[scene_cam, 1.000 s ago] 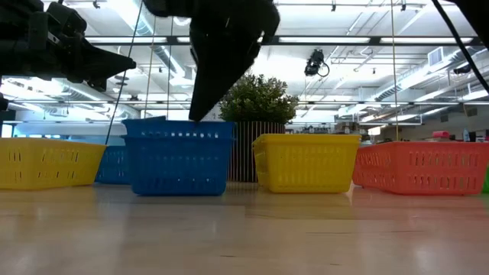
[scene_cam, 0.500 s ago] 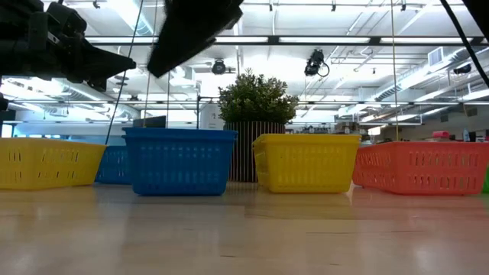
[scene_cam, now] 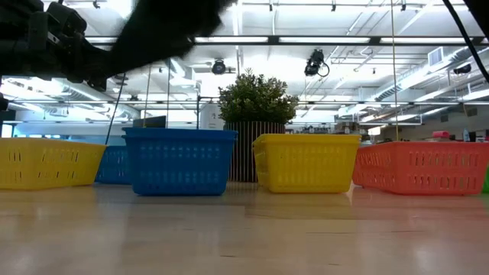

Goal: Stack baskets by color
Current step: Stack the left yellow bin on top of the right yellow bin

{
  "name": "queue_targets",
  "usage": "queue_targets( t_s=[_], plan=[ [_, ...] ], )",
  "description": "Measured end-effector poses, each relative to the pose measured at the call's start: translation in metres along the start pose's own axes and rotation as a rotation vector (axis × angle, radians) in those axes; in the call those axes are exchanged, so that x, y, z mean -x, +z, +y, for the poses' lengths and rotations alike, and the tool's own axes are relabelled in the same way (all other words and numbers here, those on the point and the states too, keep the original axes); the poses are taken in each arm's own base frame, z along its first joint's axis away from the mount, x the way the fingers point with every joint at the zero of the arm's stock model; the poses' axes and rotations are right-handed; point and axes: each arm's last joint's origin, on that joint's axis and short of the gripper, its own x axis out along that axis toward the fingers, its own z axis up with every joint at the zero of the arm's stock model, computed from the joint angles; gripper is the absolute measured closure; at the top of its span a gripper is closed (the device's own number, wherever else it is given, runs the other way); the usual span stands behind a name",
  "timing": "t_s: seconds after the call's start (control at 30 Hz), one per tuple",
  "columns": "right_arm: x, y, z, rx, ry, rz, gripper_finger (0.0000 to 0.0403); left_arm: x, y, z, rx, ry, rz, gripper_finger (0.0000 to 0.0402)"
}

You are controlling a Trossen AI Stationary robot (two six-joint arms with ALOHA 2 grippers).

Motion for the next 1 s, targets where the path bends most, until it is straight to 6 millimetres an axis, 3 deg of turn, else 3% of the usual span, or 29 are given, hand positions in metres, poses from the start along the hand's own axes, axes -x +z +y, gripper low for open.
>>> queue_targets(
  t_s=[0.27, 0.67, 0.87, 1.0],
  plan=[
    [0.001, 0.025, -0.008, 0.136, -0.060, -0.249, 0.0297, 0.000, 0.000, 0.000, 0.000, 0.000, 0.000, 0.0361],
    [0.007, 0.035, -0.053, 0.169, -0.117, -0.428, 0.0235, 0.000, 0.000, 0.000, 0.000, 0.000, 0.000, 0.0367],
    [-0.019, 0.021, -0.081, 0.149, -0.162, -0.465, 0.0214, 0.000, 0.000, 0.000, -0.001, 0.000, 0.005, 0.0361],
    [-0.020, 0.009, -0.101, 0.106, -0.227, -0.374, 0.0211, 0.000, -0.001, 0.000, -0.001, 0.000, 0.007, 0.0365]
  ],
)
